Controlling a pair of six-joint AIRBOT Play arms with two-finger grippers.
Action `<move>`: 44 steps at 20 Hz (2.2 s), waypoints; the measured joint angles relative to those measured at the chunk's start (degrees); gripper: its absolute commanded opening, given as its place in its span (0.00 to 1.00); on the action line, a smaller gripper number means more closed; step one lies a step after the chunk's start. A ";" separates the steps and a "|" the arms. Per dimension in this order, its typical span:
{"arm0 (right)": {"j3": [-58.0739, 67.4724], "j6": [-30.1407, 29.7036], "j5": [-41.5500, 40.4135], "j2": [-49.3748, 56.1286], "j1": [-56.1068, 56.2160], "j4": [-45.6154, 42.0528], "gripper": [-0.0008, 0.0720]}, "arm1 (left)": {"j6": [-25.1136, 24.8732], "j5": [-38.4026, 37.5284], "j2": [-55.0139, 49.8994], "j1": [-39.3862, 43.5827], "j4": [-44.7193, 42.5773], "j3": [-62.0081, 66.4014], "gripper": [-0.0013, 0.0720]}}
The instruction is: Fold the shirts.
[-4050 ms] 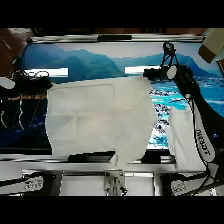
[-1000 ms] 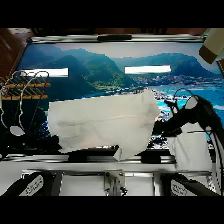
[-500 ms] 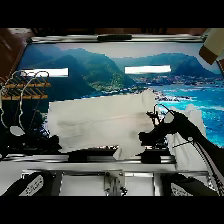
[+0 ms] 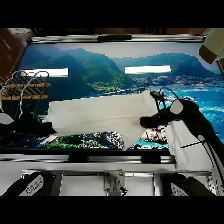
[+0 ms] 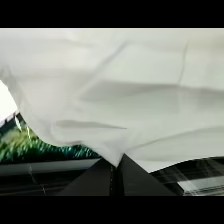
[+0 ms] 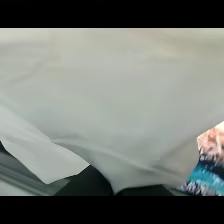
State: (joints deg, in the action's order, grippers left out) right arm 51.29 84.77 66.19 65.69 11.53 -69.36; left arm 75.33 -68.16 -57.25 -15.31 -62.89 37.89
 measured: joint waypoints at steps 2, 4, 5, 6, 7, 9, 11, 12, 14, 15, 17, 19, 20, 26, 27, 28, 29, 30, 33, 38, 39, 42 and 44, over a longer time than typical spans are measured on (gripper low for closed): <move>5.31 -0.02 -4.17 1.49 0.02 -2.27 0.10 | 0.59 2.58 -0.68 0.00 0.39 3.63 0.05; 10.99 0.00 -7.69 5.66 0.04 -3.58 0.10 | 1.42 6.40 -2.56 0.04 2.16 6.32 0.06; 13.73 0.02 -8.98 8.39 0.04 -3.74 0.10 | 1.68 8.35 -3.93 0.04 3.56 7.28 0.06; 16.68 0.04 -10.10 11.58 0.04 -3.63 0.10 | 1.90 10.10 -5.79 0.04 5.01 8.28 0.06; 19.56 0.52 -11.13 14.93 0.07 -3.30 0.10 | 2.05 11.37 -7.72 0.02 6.34 9.31 0.06; 24.35 2.19 -12.61 20.63 0.07 -3.43 0.10 | 2.27 13.27 -12.39 0.02 9.11 11.87 0.06; 27.71 4.07 -13.33 25.24 0.07 -3.48 0.26 | 2.32 14.36 -16.68 0.00 10.69 14.25 0.35; 28.76 4.72 -14.16 27.04 0.07 -3.67 0.60 | 2.36 14.84 -18.80 -0.02 11.37 15.41 0.65; 30.10 5.66 -14.69 29.86 -0.07 -3.54 0.70 | 2.51 15.26 -22.27 -0.07 13.20 17.29 0.93; 30.53 5.73 -14.71 30.58 -0.04 -3.17 0.70 | 2.49 15.28 -23.41 0.00 13.88 18.08 0.93; 31.06 4.98 -14.16 30.82 -0.83 -3.02 0.95 | 2.08 15.04 -24.85 -0.13 14.86 19.82 0.93; 31.32 3.80 -11.67 30.29 -3.08 -3.21 0.95 | 1.07 13.33 -25.55 -0.50 15.45 22.05 0.93; 31.41 3.21 -9.99 30.12 -4.50 -3.13 0.95 | 0.74 12.15 -25.77 -0.66 15.63 23.32 0.93; 31.52 0.85 -0.72 31.17 -13.22 -0.94 0.95 | -0.11 4.28 -26.18 -0.24 16.11 28.06 0.93; 31.52 0.42 -0.15 31.56 -14.23 -0.26 0.95 | -0.13 3.04 -26.21 0.02 16.17 28.33 0.93; 31.50 -0.02 0.35 31.95 -15.26 0.48 0.95 | -0.15 2.29 -26.23 0.35 16.15 28.50 0.93; 31.52 -0.35 0.39 32.28 -15.91 1.01 0.95 | -0.17 1.46 -26.23 0.68 16.20 28.68 0.93; 31.52 -0.72 0.66 32.68 -16.41 1.84 0.95 | -0.20 0.83 -26.23 1.09 16.20 28.76 0.93; 31.52 -1.51 0.52 33.92 -17.64 2.62 0.95 | -0.28 -0.09 -26.23 2.62 16.22 28.92 0.93; 31.58 -2.05 0.28 37.33 -18.21 6.54 0.95 | -0.31 -0.83 -26.23 6.36 16.22 29.00 0.93; 31.65 -2.05 0.35 38.05 -18.25 8.07 0.95 | -0.31 -0.81 -26.23 7.13 16.26 29.00 0.93; 31.71 -2.62 1.92 40.02 -18.10 13.35 0.93 | -0.31 -0.79 -26.23 9.42 16.26 29.00 0.93; 31.65 -3.08 3.82 41.05 -17.42 15.06 0.65 | -0.31 -0.39 -26.23 10.69 16.28 29.00 0.93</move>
State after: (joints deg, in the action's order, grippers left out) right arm 82.94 81.69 70.02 106.74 -5.89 -54.30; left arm 75.02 -68.55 -83.48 -4.62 -46.61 66.89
